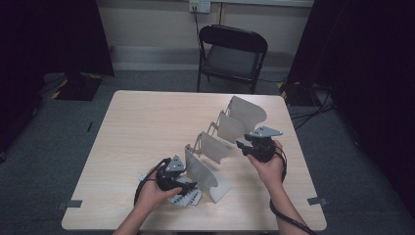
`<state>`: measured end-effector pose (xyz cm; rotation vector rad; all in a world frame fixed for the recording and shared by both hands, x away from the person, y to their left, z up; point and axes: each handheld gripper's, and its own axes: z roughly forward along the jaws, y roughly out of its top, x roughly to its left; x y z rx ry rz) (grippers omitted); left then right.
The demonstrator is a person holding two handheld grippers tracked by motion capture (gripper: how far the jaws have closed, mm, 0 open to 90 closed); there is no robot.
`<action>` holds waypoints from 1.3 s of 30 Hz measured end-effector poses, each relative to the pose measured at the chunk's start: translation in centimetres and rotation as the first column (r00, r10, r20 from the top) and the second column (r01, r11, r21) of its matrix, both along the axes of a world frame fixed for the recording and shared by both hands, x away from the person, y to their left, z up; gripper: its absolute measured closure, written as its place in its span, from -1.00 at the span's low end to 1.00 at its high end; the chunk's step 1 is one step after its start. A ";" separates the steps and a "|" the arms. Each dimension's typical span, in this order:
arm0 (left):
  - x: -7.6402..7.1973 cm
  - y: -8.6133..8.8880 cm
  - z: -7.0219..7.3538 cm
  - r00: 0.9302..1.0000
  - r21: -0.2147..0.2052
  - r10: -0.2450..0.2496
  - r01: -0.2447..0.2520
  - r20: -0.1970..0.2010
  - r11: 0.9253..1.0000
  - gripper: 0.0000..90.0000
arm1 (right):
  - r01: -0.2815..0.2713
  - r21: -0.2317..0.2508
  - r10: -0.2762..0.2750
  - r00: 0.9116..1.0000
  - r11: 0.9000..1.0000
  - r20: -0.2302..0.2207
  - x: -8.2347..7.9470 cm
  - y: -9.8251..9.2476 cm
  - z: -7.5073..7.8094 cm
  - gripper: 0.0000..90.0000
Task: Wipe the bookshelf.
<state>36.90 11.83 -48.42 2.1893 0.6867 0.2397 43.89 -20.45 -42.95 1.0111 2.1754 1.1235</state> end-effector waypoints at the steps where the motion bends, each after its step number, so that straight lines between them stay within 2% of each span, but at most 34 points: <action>1: 0.0 0.0 0.0 1.000 -0.002 -0.001 0.001 0.000 1.000 -0.34 | -0.003 -0.003 0.003 1.000 1.000 0.002 0.2 0.1 0.2 0.23; 5: 0.0 0.1 0.1 1.000 -0.003 -0.001 0.001 0.002 1.000 -0.34 | -0.010 -0.012 0.010 1.000 1.000 0.003 0.8 0.8 0.8 0.22; 9: 0.0 0.2 0.0 1.000 -0.004 0.000 0.000 0.001 1.000 -0.34 | -0.025 -0.021 0.025 1.000 0.999 0.000 0.6 1.2 0.7 0.19; 11: -0.1 0.3 0.0 1.000 0.001 -0.004 0.004 -0.003 1.000 -0.34 | -0.027 -0.007 0.027 1.000 1.000 -0.009 0.3 1.0 0.4 0.18; 14: -0.1 0.3 0.0 1.000 -0.003 -0.002 0.002 -0.005 1.000 -0.34 | -0.024 -0.024 0.023 1.000 0.999 -0.012 -0.1 0.4 0.0 0.18; 22: -0.1 0.4 -0.2 1.000 -0.010 0.006 -0.006 -0.007 1.000 -0.34 | 0.037 -0.016 -0.038 0.998 0.999 -0.045 -0.2 -1.9 -0.3 0.15; 28: 0.1 0.1 -0.1 1.000 -0.003 -0.001 0.001 -0.008 1.000 -0.34 | 0.038 -0.010 -0.038 0.999 0.999 -0.033 0.7 -1.6 0.2 0.17; 30: 0.1 0.1 -0.1 1.000 -0.007 0.004 -0.005 -0.009 1.000 -0.34 | 0.024 -0.002 -0.024 0.999 1.000 -0.030 1.1 -1.0 0.5 0.22; 32: 0.1 0.2 -0.1 1.000 -0.001 -0.001 0.001 -0.007 1.000 -0.34 | 0.017 -0.015 -0.017 1.000 1.000 -0.026 1.5 -0.4 0.6 0.27; 34: 0.2 0.3 -0.2 1.000 0.000 0.000 0.000 -0.008 1.000 -0.34 | 0.014 0.008 -0.014 0.999 1.000 -0.035 1.9 0.2 0.4 0.29; 35: 0.2 0.2 -0.2 1.000 -0.004 0.007 -0.007 -0.010 1.000 -0.34 | 0.009 0.019 -0.008 0.999 1.000 -0.042 1.9 0.4 0.4 0.35; 37: 0.2 0.2 -0.2 1.000 -0.005 0.003 -0.003 -0.008 1.000 -0.34 | 0.009 0.008 -0.008 0.999 1.000 -0.033 2.1 1.0 0.5 0.46; 39: 0.1 0.1 -0.2 1.000 -0.001 0.004 -0.004 -0.005 1.000 -0.34 | 0.011 0.012 -0.011 0.999 1.000 -0.038 2.2 1.4 0.7 0.68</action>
